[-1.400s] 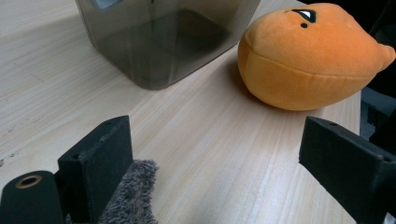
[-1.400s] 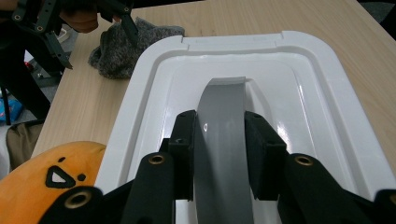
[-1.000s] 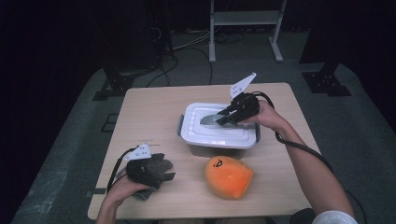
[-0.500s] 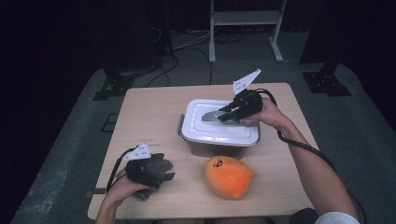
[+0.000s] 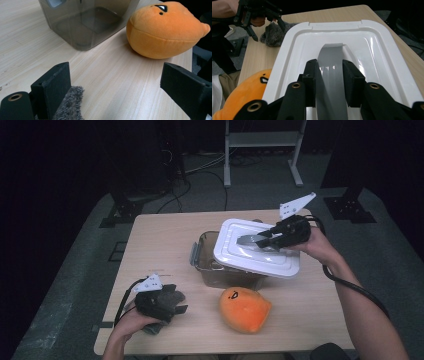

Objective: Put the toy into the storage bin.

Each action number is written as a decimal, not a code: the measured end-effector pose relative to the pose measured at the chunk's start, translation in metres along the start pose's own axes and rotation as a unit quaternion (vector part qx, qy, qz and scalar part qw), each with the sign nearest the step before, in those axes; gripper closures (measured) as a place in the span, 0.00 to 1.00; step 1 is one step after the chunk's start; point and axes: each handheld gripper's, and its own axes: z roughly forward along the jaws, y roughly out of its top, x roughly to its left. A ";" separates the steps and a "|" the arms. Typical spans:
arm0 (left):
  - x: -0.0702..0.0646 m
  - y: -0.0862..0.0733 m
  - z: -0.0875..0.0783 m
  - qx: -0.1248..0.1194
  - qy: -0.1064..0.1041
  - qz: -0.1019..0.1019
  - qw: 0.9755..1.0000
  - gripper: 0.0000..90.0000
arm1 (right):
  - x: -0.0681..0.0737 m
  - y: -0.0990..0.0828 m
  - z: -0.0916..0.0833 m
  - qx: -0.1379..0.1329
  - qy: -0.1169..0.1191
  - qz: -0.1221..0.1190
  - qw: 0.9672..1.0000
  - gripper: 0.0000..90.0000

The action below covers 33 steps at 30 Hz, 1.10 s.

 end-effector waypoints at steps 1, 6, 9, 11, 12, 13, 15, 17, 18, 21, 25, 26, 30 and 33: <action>0.000 0.000 0.000 0.002 0.002 0.000 1.000 0.10 | 0.001 -0.003 -0.005 -0.001 -0.005 0.002 1.000 0.73; 0.001 -0.001 0.001 0.006 0.002 -0.001 1.000 0.10 | 0.008 -0.019 -0.029 -0.006 -0.024 0.012 1.000 0.73; 0.001 -0.001 0.001 0.001 0.002 -0.002 1.000 0.10 | 0.011 -0.029 -0.041 -0.009 -0.034 0.024 0.999 0.73; 0.001 0.000 0.000 0.001 0.003 -0.002 1.000 0.10 | 0.013 -0.036 -0.049 -0.011 -0.042 0.029 0.999 0.73; 0.001 0.000 -0.001 -0.001 0.004 -0.003 1.000 0.10 | 0.014 -0.039 -0.053 -0.013 -0.045 0.030 0.998 0.73; 0.001 0.000 -0.001 -0.001 0.005 -0.002 1.000 0.10 | 0.016 -0.042 -0.057 -0.015 -0.049 0.034 0.998 0.73; 0.001 0.000 -0.001 -0.001 0.006 -0.002 1.000 0.10 | 0.018 -0.048 -0.064 -0.016 -0.055 0.041 0.998 0.73; 0.001 0.000 -0.002 -0.002 0.007 -0.004 1.000 0.10 | 0.019 -0.054 -0.069 -0.018 -0.061 0.045 0.997 0.73; 0.001 0.000 -0.002 -0.002 0.007 -0.004 1.000 0.10 | 0.020 -0.057 -0.073 -0.019 -0.064 0.048 0.997 0.73; 0.002 0.000 -0.002 -0.001 0.007 -0.003 1.000 0.10 | 0.022 -0.064 -0.079 -0.019 -0.070 0.052 0.996 0.73; 0.002 0.000 -0.003 -0.002 0.008 -0.002 1.000 0.10 | 0.025 -0.071 -0.088 -0.020 -0.079 0.057 0.995 0.73; 0.002 0.000 -0.003 -0.002 0.009 -0.002 1.000 0.10 | 0.025 -0.073 -0.089 -0.020 -0.081 0.058 0.995 0.73; 0.002 0.000 -0.003 -0.003 0.008 -0.002 1.000 0.10 | 0.029 -0.081 -0.097 -0.021 -0.089 0.065 0.994 0.73; 0.002 0.000 -0.003 -0.001 0.008 -0.001 1.000 0.10 | 0.031 -0.088 -0.102 -0.023 -0.096 0.072 0.993 0.73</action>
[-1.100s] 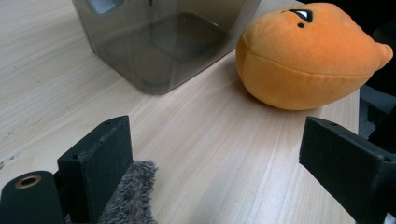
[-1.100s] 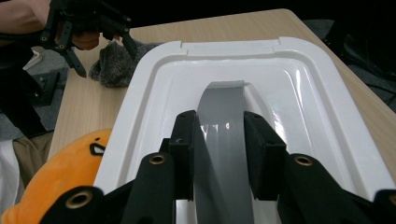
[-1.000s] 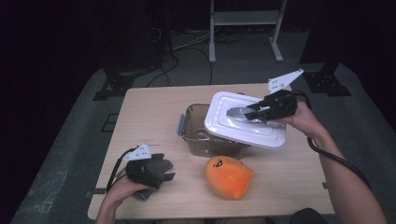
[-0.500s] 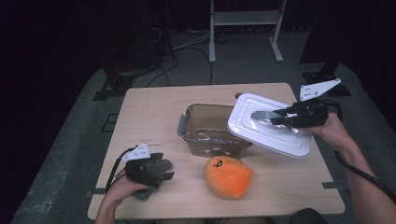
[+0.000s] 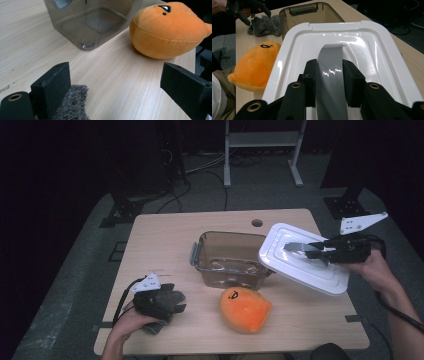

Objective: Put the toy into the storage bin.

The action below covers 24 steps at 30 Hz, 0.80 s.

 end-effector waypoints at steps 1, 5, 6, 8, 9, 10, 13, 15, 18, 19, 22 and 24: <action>0.000 0.000 0.000 0.000 0.000 0.000 1.000 0.10 | 0.000 -0.003 -0.002 0.000 -0.003 0.002 1.000 0.73; 0.000 0.000 0.002 0.001 -0.001 -0.001 1.000 0.10 | 0.001 -0.012 -0.010 -0.003 -0.013 0.010 1.000 0.73; 0.000 0.000 0.002 0.002 -0.001 0.000 1.000 0.10 | 0.001 -0.015 -0.011 -0.005 -0.015 0.012 1.000 0.73; 0.000 0.000 0.003 0.002 -0.002 0.000 1.000 0.10 | 0.001 -0.020 -0.014 -0.007 -0.020 0.015 1.000 0.73; 0.000 0.000 0.003 0.002 -0.002 -0.001 1.000 0.10 | 0.002 -0.022 -0.016 -0.009 -0.021 0.018 1.000 0.73; 0.000 0.000 0.002 0.002 -0.002 0.000 1.000 0.10 | 0.002 -0.024 -0.017 -0.010 -0.024 0.019 0.999 0.73; 0.000 0.000 0.002 0.002 -0.001 0.000 1.000 0.10 | 0.004 -0.030 -0.022 -0.012 -0.029 0.025 0.999 0.73; 0.000 0.000 0.002 0.003 -0.001 0.000 1.000 0.10 | 0.004 -0.035 -0.025 -0.015 -0.033 0.027 0.999 0.73; 0.000 0.000 0.002 0.003 -0.001 0.000 1.000 0.10 | 0.005 -0.043 -0.029 -0.017 -0.038 0.036 0.999 0.73; 0.000 0.000 0.002 0.002 -0.001 0.000 1.000 0.10 | 0.006 -0.045 -0.031 -0.018 -0.040 0.037 0.998 0.73; 0.000 0.001 0.002 0.002 -0.001 0.000 1.000 0.10 | 0.006 -0.051 -0.034 -0.021 -0.044 0.042 0.998 0.73; 0.000 0.001 0.002 0.002 -0.001 0.000 1.000 0.10 | 0.007 -0.054 -0.035 -0.021 -0.047 0.043 0.998 0.73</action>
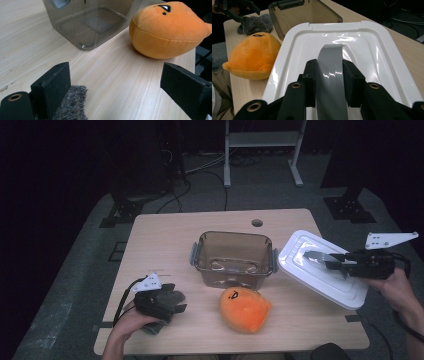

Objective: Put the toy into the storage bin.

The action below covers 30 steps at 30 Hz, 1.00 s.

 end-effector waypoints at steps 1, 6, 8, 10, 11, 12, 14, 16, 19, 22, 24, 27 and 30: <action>0.000 0.000 0.000 0.000 0.000 0.000 1.000 0.10 | 0.000 -0.002 -0.001 0.000 0.000 0.001 1.000 0.73; 0.000 0.000 0.000 0.000 -0.001 0.000 1.000 0.10 | 0.000 -0.009 -0.002 0.002 -0.004 0.006 1.000 0.73; 0.000 0.000 0.000 -0.001 -0.002 0.000 1.000 0.10 | 0.000 -0.012 -0.003 0.002 -0.006 0.007 1.000 0.73; -0.001 0.000 0.001 -0.002 -0.002 0.001 1.000 0.10 | 0.000 -0.014 -0.003 0.004 -0.007 0.010 1.000 0.73; -0.001 0.000 0.001 -0.002 -0.002 0.000 1.000 0.10 | 0.000 -0.016 -0.004 0.003 -0.008 0.010 1.000 0.73; -0.001 0.000 0.001 -0.002 -0.002 0.000 1.000 0.10 | 0.000 -0.017 -0.004 0.003 -0.009 0.012 1.000 0.73; -0.001 0.000 0.001 -0.002 -0.002 0.001 1.000 0.10 | 0.000 -0.019 -0.004 0.004 -0.011 0.013 1.000 0.73; -0.001 0.000 0.001 -0.002 -0.002 0.000 1.000 0.10 | 0.000 -0.022 -0.004 0.003 -0.013 0.014 1.000 0.73; -0.001 0.000 0.001 -0.001 -0.002 0.000 1.000 0.10 | 0.000 -0.026 -0.004 0.002 -0.015 0.017 1.000 0.73; -0.001 0.000 0.001 0.001 -0.001 0.001 1.000 0.10 | 0.001 -0.032 -0.002 0.003 -0.016 0.022 1.000 0.73; -0.001 0.000 0.002 0.002 -0.002 0.001 1.000 0.10 | 0.001 -0.036 -0.001 0.004 -0.017 0.025 1.000 0.73; -0.001 0.000 0.002 0.003 -0.002 0.001 1.000 0.10 | 0.001 -0.044 0.001 0.006 -0.017 0.031 0.999 0.73; -0.001 0.000 0.002 0.003 -0.002 0.002 1.000 0.10 | 0.002 -0.049 0.003 0.008 -0.018 0.034 0.999 0.73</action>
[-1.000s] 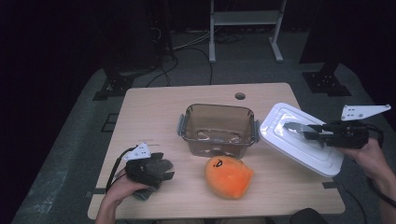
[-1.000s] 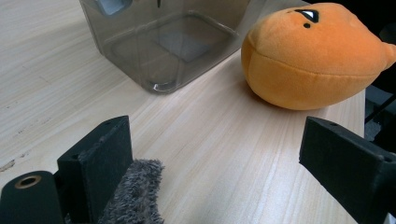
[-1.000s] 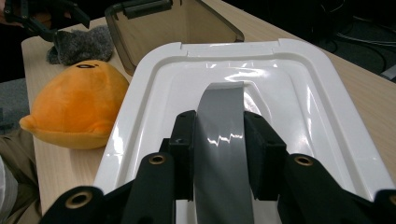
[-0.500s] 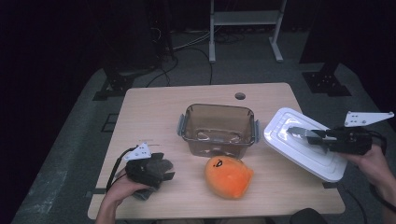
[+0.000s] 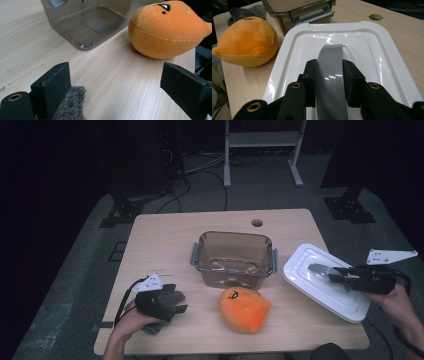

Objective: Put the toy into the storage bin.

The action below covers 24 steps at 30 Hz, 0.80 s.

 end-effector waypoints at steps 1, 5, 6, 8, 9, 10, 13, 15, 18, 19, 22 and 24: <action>0.000 0.000 0.000 -0.001 0.000 -0.002 1.000 0.10 | 0.000 -0.002 0.000 0.000 0.000 0.001 1.000 0.73; -0.001 0.000 0.001 -0.002 0.000 -0.002 1.000 0.10 | 0.000 -0.008 0.002 0.002 0.000 0.006 1.000 0.73; -0.001 0.000 0.001 0.001 -0.001 -0.001 1.000 0.10 | 0.001 -0.009 0.003 0.002 0.000 0.007 1.000 0.73; -0.001 0.000 0.001 0.001 -0.001 0.000 1.000 0.10 | 0.001 -0.011 0.004 0.006 0.001 0.007 1.000 0.73; -0.001 0.000 0.001 0.000 -0.001 0.001 1.000 0.10 | 0.002 -0.012 0.006 0.007 0.002 0.007 1.000 0.73; -0.001 0.000 0.001 0.000 0.000 0.002 1.000 0.10 | 0.002 -0.013 0.007 0.008 0.002 0.008 1.000 0.73; -0.001 0.000 0.000 0.000 0.000 0.001 1.000 0.10 | 0.003 -0.017 0.011 0.009 0.005 0.010 1.000 0.73; 0.000 0.000 0.000 -0.001 0.000 0.002 1.000 0.10 | 0.003 -0.019 0.015 0.011 0.008 0.011 1.000 0.73; -0.001 0.000 0.000 0.001 0.000 0.002 1.000 0.10 | 0.003 -0.021 0.020 0.015 0.010 0.013 1.000 0.73; -0.001 0.000 0.000 0.001 0.000 0.002 1.000 0.10 | 0.004 -0.022 0.022 0.017 0.012 0.013 1.000 0.73; -0.001 0.000 0.001 0.001 -0.001 0.001 1.000 0.10 | 0.004 -0.024 0.026 0.020 0.015 0.014 1.000 0.73; -0.001 0.000 0.000 0.000 -0.001 0.002 1.000 0.10 | 0.004 -0.025 0.029 0.022 0.016 0.015 1.000 0.73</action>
